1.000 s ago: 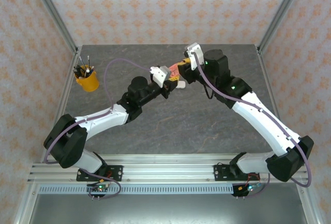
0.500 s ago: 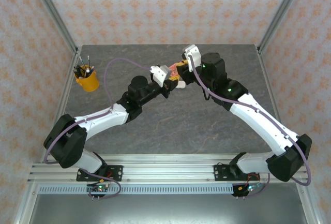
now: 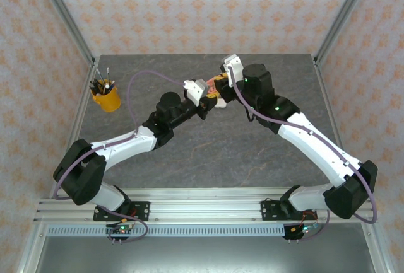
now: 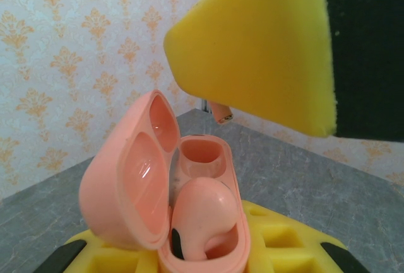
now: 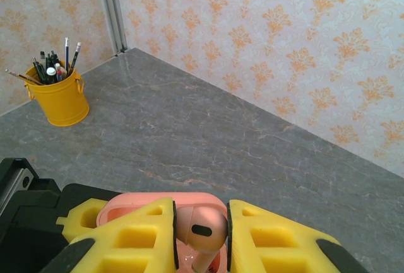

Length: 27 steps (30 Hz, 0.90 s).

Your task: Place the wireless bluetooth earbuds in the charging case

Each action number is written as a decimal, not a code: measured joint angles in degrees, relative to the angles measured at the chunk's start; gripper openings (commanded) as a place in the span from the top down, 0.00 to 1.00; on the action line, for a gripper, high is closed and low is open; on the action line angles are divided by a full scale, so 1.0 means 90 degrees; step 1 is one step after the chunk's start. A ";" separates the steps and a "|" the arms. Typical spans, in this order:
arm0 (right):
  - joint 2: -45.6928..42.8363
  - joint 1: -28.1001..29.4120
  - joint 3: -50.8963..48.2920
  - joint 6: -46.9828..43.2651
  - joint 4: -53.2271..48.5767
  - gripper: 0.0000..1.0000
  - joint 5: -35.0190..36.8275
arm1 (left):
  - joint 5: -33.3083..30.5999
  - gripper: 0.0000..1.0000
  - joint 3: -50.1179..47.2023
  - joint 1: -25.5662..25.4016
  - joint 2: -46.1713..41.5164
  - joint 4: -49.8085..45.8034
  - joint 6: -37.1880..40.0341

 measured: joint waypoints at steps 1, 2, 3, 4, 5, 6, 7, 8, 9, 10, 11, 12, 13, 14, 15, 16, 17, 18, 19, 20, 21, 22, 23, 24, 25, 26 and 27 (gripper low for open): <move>0.0000 0.0000 0.0000 0.0002 0.0000 0.78 0.0000 | 0.0000 1.00 0.0000 0.0000 0.0000 0.0000 0.0000; 0.0000 0.0000 0.0000 0.0002 0.0002 0.78 0.0000 | 0.0000 1.00 0.0000 0.0000 0.0000 -0.0002 0.0000; 0.0000 0.0000 -0.0005 0.0002 0.0005 0.78 0.0000 | 0.0000 1.00 0.0000 0.0000 0.0000 -0.0002 0.0000; 0.0000 0.0000 -0.0017 0.0002 0.0010 0.78 0.0000 | 0.0000 1.00 0.0000 0.0000 0.0000 -0.0002 0.0000; 0.0000 0.0000 -0.0032 0.0002 0.0024 0.79 0.0000 | 0.0000 1.00 0.0000 0.0000 0.0000 -0.0002 0.0000; 0.0000 0.0000 -0.0051 0.0005 0.0022 0.79 0.0000 | 0.0000 1.00 0.0000 0.0000 0.0000 -0.0002 0.0000; 0.0002 0.0000 -0.0068 0.0005 0.0027 0.79 0.0000 | 0.0000 1.00 0.0000 0.0000 0.0000 -0.0002 0.0000; 0.0002 0.0000 -0.0085 0.0005 0.0024 0.79 0.0000 | 0.0000 1.00 0.0000 0.0000 0.0000 -0.0002 0.0000; 0.0007 0.0000 -0.0090 0.0005 0.0024 0.79 0.0000 | 0.0000 1.00 0.0000 0.0000 0.0000 -0.0002 0.0000; 0.0015 0.0000 -0.0092 0.0005 0.0024 0.79 0.0000 | 0.0000 1.00 0.0000 0.0000 0.0000 -0.0002 0.0000; 0.0019 0.0000 -0.0095 0.0005 0.0024 0.79 0.0002 | -0.0002 1.00 0.0000 0.0000 0.0000 -0.0002 0.0000; 0.0029 0.0000 -0.0095 0.0007 0.0024 0.79 0.0002 | 0.0000 1.00 0.0000 0.0000 0.0000 -0.0002 0.0002; 0.0032 0.0000 -0.0097 0.0015 0.0024 0.79 0.0002 | 0.0000 1.00 0.0000 0.0000 0.0000 -0.0002 0.0000; 0.0032 0.0000 -0.0102 0.0022 0.0024 0.79 0.0002 | 0.0000 1.00 0.0002 0.0000 0.0000 0.0000 0.0002; 0.0032 0.0000 -0.0102 0.0024 0.0024 0.79 0.0002 | 0.0000 1.00 0.0005 0.0000 0.0000 -0.0002 0.0002; 0.0032 0.0000 -0.0102 0.0024 0.0029 0.79 0.0002 | 0.0000 1.00 0.0005 0.0000 0.0000 -0.0002 0.0002; 0.0032 0.0000 -0.0107 0.0027 0.0032 0.79 0.0002 | 0.0000 1.00 0.0005 0.0000 0.0000 0.0000 0.0002; 0.0032 0.0000 -0.0112 0.0027 0.0039 0.80 0.0002 | 0.0000 1.00 0.0007 0.0000 0.0000 -0.0002 0.0002; 0.0036 0.0000 -0.0117 0.0027 0.0041 0.80 0.0002 | 0.0000 1.00 0.0007 0.0000 0.0000 -0.0002 0.0002; 0.0036 0.0000 -0.0124 0.0027 0.0046 0.80 0.0002 | 0.0000 1.00 0.0007 0.0000 0.0000 -0.0002 0.0002; 0.0041 0.0000 -0.0129 0.0027 0.0044 0.80 0.0002 | 0.0000 1.00 0.0010 0.0000 0.0000 -0.0002 0.0005; 0.0049 0.0000 -0.0138 0.0027 0.0046 0.80 0.0002 | 0.0000 1.00 0.0010 0.0000 0.0000 -0.0002 0.0007; 0.0051 0.0000 -0.0153 0.0027 0.0051 0.80 0.0002 | 0.0000 1.00 0.0010 0.0000 0.0000 0.0000 0.0010; 0.0056 0.0000 -0.0168 0.0027 0.0053 0.80 0.0002 | 0.0000 1.00 0.0010 0.0000 0.0000 -0.0002 0.0015; 0.0061 0.0000 -0.0185 0.0027 0.0070 0.80 0.0005 | 0.0000 1.00 0.0010 0.0000 0.0000 -0.0005 0.0017; 0.0063 0.0000 -0.0197 0.0027 0.0087 0.80 0.0005 | 0.0000 1.00 0.0010 0.0000 0.0000 -0.0007 0.0017; 0.0066 0.0000 -0.0202 0.0027 0.0100 0.80 0.0015 | 0.0000 1.00 0.0010 0.0000 0.0000 -0.0007 0.0017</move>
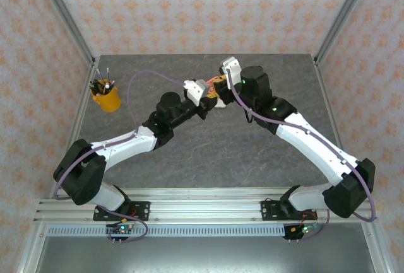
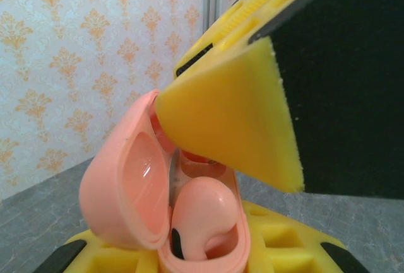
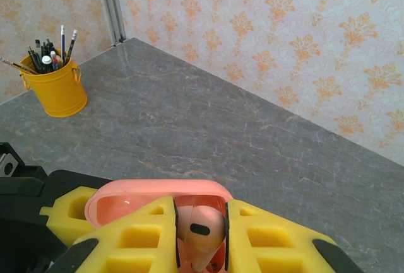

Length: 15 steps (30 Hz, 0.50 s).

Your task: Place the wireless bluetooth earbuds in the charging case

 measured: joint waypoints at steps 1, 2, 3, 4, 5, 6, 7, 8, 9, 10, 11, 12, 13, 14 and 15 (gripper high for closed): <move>0.0002 0.0000 -0.0007 -0.0002 0.0015 0.81 0.0015 | 0.0000 1.00 0.0000 -0.0002 0.0000 0.0000 0.0000; 0.0002 0.0000 -0.0012 0.0000 0.0027 0.81 0.0036 | 0.0000 1.00 0.0000 0.0000 0.0000 0.0000 0.0000; 0.0002 0.0000 -0.0019 0.0000 0.0044 0.81 0.0061 | 0.0000 1.00 0.0000 0.0000 0.0000 0.0002 0.0000; 0.0002 0.0000 -0.0019 0.0000 0.0049 0.81 0.0087 | 0.0000 1.00 0.0000 0.0000 0.0000 0.0000 0.0000; 0.0002 0.0000 -0.0022 -0.0002 0.0049 0.81 0.0104 | 0.0000 1.00 0.0000 0.0000 0.0000 0.0000 0.0000; 0.0002 0.0000 -0.0032 -0.0002 0.0063 0.81 0.0129 | 0.0000 1.00 0.0000 0.0000 0.0000 0.0000 0.0000; 0.0002 0.0000 -0.0046 -0.0002 0.0087 0.81 0.0151 | 0.0000 1.00 0.0000 0.0000 0.0000 0.0002 -0.0002; 0.0002 0.0000 -0.0056 -0.0005 0.0097 0.81 0.0165 | 0.0000 1.00 0.0000 -0.0002 0.0000 0.0002 0.0000; 0.0002 0.0000 -0.0078 -0.0005 0.0109 0.81 0.0194 | 0.0000 1.00 0.0000 0.0000 0.0000 0.0002 -0.0002; 0.0002 0.0000 -0.0100 -0.0005 0.0131 0.81 0.0206 | 0.0000 1.00 0.0000 0.0000 0.0000 0.0000 0.0000; 0.0005 0.0000 -0.0102 -0.0005 0.0138 0.81 0.0211 | 0.0000 1.00 0.0000 0.0000 0.0000 -0.0002 -0.0002; 0.0007 0.0000 -0.0104 -0.0005 0.0143 0.81 0.0223 | 0.0000 1.00 0.0000 0.0000 0.0000 0.0000 -0.0002; 0.0007 0.0010 -0.0107 -0.0005 0.0151 0.81 0.0228 | 0.0000 1.00 0.0000 0.0000 0.0000 0.0000 -0.0002; 0.0007 0.0010 -0.0114 -0.0005 0.0170 0.81 0.0233 | 0.0000 1.00 0.0000 0.0000 0.0000 0.0000 -0.0002; 0.0007 0.0010 -0.0129 -0.0005 0.0192 0.81 0.0245 | 0.0000 1.00 0.0000 -0.0002 0.0000 0.0000 0.0000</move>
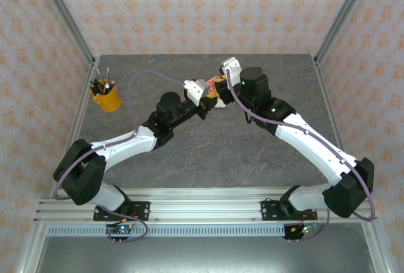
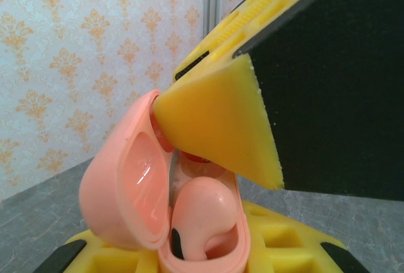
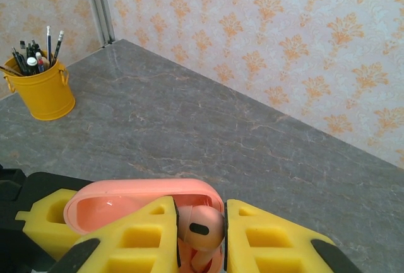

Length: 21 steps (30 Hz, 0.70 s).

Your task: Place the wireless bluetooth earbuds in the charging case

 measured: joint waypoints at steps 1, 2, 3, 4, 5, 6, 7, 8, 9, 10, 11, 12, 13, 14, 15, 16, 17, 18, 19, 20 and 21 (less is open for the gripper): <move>0.0000 0.0000 -0.0019 0.0000 0.0022 0.81 0.0002 | 0.0000 1.00 0.0000 0.0002 0.0000 -0.0002 0.0000; 0.0000 0.0000 -0.0036 -0.0002 0.0049 0.81 0.0002 | 0.0000 1.00 0.0000 0.0002 0.0000 -0.0010 -0.0002; 0.0000 0.0000 -0.0056 -0.0002 0.0078 0.81 0.0002 | 0.0000 1.00 0.0000 0.0002 0.0000 -0.0019 0.0000; 0.0000 0.0002 -0.0068 -0.0002 0.0097 0.81 0.0002 | 0.0000 1.00 0.0000 0.0002 0.0000 -0.0027 -0.0002; 0.0000 0.0002 -0.0085 -0.0005 0.0117 0.81 0.0002 | 0.0000 1.00 0.0000 0.0002 0.0000 -0.0036 -0.0002; 0.0000 0.0002 -0.0104 -0.0010 0.0148 0.81 0.0002 | 0.0000 1.00 0.0000 0.0002 0.0000 -0.0039 -0.0002; -0.0002 0.0002 -0.0124 -0.0024 0.0180 0.81 0.0002 | 0.0000 1.00 0.0000 0.0002 0.0000 -0.0041 0.0000; -0.0002 0.0002 -0.0146 -0.0034 0.0214 0.81 0.0002 | 0.0000 1.00 0.0000 0.0002 0.0000 -0.0046 0.0000; -0.0002 0.0015 -0.0158 -0.0051 0.0231 0.81 0.0005 | 0.0000 1.00 0.0000 0.0002 0.0000 -0.0053 0.0000; -0.0002 0.0024 -0.0168 -0.0075 0.0248 0.81 0.0010 | 0.0000 1.00 0.0000 0.0002 0.0000 -0.0061 0.0000; -0.0002 0.0041 -0.0175 -0.0097 0.0255 0.81 0.0027 | 0.0000 1.00 0.0000 0.0002 0.0000 -0.0063 0.0000; -0.0002 0.0058 -0.0180 -0.0131 0.0267 0.81 0.0049 | 0.0000 1.00 0.0000 0.0002 0.0000 -0.0063 -0.0002; -0.0002 0.0075 -0.0185 -0.0170 0.0277 0.81 0.0075 | 0.0000 1.00 0.0000 0.0002 0.0000 -0.0063 0.0000; -0.0002 0.0097 -0.0187 -0.0204 0.0277 0.82 0.0114 | 0.0000 1.00 0.0000 0.0002 0.0000 -0.0063 0.0000; -0.0002 0.0117 -0.0192 -0.0243 0.0284 0.82 0.0163 | 0.0000 1.00 0.0000 0.0002 0.0000 -0.0063 -0.0002; -0.0005 0.0129 -0.0202 -0.0265 0.0291 0.82 0.0197 | 0.0000 1.00 0.0000 0.0002 0.0000 -0.0066 -0.0002; -0.0007 0.0141 -0.0211 -0.0291 0.0301 0.82 0.0226 | 0.0000 1.00 0.0000 0.0002 0.0000 -0.0068 -0.0002; -0.0007 0.0148 -0.0216 -0.0316 0.0311 0.82 0.0243 | 0.0000 1.00 0.0000 0.0002 0.0000 -0.0075 -0.0002; -0.0007 0.0153 -0.0223 -0.0335 0.0321 0.82 0.0265 | -0.0002 1.00 0.0000 0.0002 0.0000 -0.0083 -0.0002; -0.0007 0.0165 -0.0233 -0.0347 0.0325 0.82 0.0289 | 0.0000 1.00 0.0000 0.0002 0.0000 -0.0085 -0.0002; -0.0007 0.0170 -0.0238 -0.0362 0.0328 0.82 0.0304 | 0.0000 1.00 0.0000 0.0002 0.0000 -0.0090 -0.0002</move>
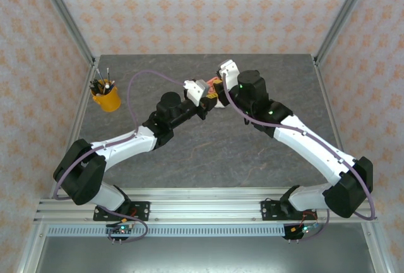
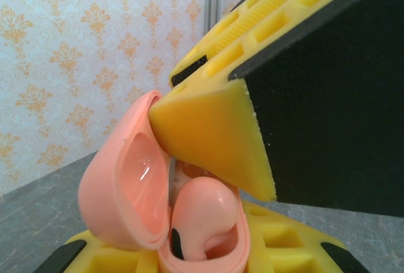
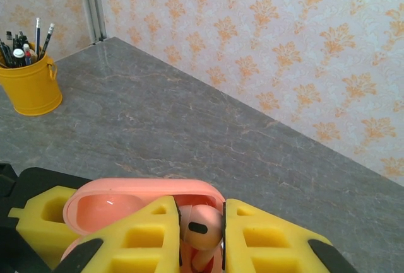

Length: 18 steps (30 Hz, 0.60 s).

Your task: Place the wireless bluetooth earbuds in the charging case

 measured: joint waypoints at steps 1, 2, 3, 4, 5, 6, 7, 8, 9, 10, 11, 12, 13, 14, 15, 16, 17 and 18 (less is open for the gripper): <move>0.0000 0.0000 -0.0002 -0.0005 0.0000 0.82 0.0007 | -0.0002 1.00 0.0000 0.0000 0.0000 0.0000 0.0000; 0.0000 0.0005 -0.0002 -0.0012 0.0000 0.82 0.0010 | 0.0000 1.00 0.0000 0.0000 0.0000 0.0000 0.0000; 0.0000 0.0005 -0.0002 -0.0019 0.0002 0.81 0.0012 | 0.0000 1.00 0.0000 0.0000 0.0000 0.0000 0.0000; 0.0000 0.0010 -0.0002 -0.0022 0.0005 0.80 0.0012 | 0.0000 1.00 0.0000 0.0000 0.0000 0.0000 0.0000; 0.0000 0.0010 -0.0002 -0.0022 0.0010 0.79 0.0012 | 0.0000 1.00 0.0000 0.0000 0.0000 0.0000 0.0000; 0.0000 0.0010 -0.0002 -0.0024 0.0012 0.76 0.0012 | 0.0000 1.00 0.0000 0.0000 0.0000 0.0002 0.0000; 0.0000 0.0010 -0.0007 -0.0019 0.0017 0.75 0.0007 | 0.0000 1.00 0.0000 0.0000 0.0000 0.0002 0.0000; 0.0000 0.0010 -0.0007 -0.0022 0.0017 0.74 0.0007 | 0.0000 1.00 0.0000 0.0000 0.0000 0.0002 0.0000; 0.0000 0.0012 -0.0007 -0.0022 0.0017 0.73 0.0007 | 0.0000 1.00 0.0000 0.0000 0.0000 0.0002 0.0000; 0.0000 0.0012 -0.0007 -0.0017 0.0017 0.72 0.0007 | 0.0000 1.00 0.0000 0.0000 0.0000 0.0002 0.0000; 0.0000 0.0012 -0.0007 -0.0017 0.0017 0.72 0.0007 | 0.0000 1.00 0.0000 0.0000 0.0000 0.0002 0.0000; 0.0000 0.0012 -0.0007 -0.0017 0.0017 0.71 0.0007 | 0.0000 1.00 0.0000 0.0000 0.0000 0.0002 0.0000; 0.0000 0.0012 -0.0007 -0.0015 0.0017 0.71 0.0007 | 0.0000 1.00 0.0000 0.0000 0.0000 0.0005 0.0000; 0.0000 0.0012 -0.0007 -0.0015 0.0017 0.71 0.0007 | 0.0000 1.00 0.0000 0.0000 0.0000 0.0002 0.0000; 0.0000 0.0012 -0.0007 -0.0015 0.0017 0.71 0.0007 | 0.0000 1.00 0.0000 0.0000 0.0000 0.0002 0.0000; -0.0002 0.0012 -0.0007 -0.0017 0.0017 0.71 0.0007 | 0.0000 1.00 0.0000 0.0000 0.0000 0.0002 -0.0002; -0.0002 0.0012 -0.0007 -0.0015 0.0017 0.71 0.0007 | 0.0000 1.00 0.0000 0.0000 0.0000 0.0002 -0.0002; -0.0002 0.0012 -0.0007 -0.0015 0.0017 0.70 0.0010 | 0.0000 1.00 0.0000 0.0000 0.0000 0.0002 -0.0002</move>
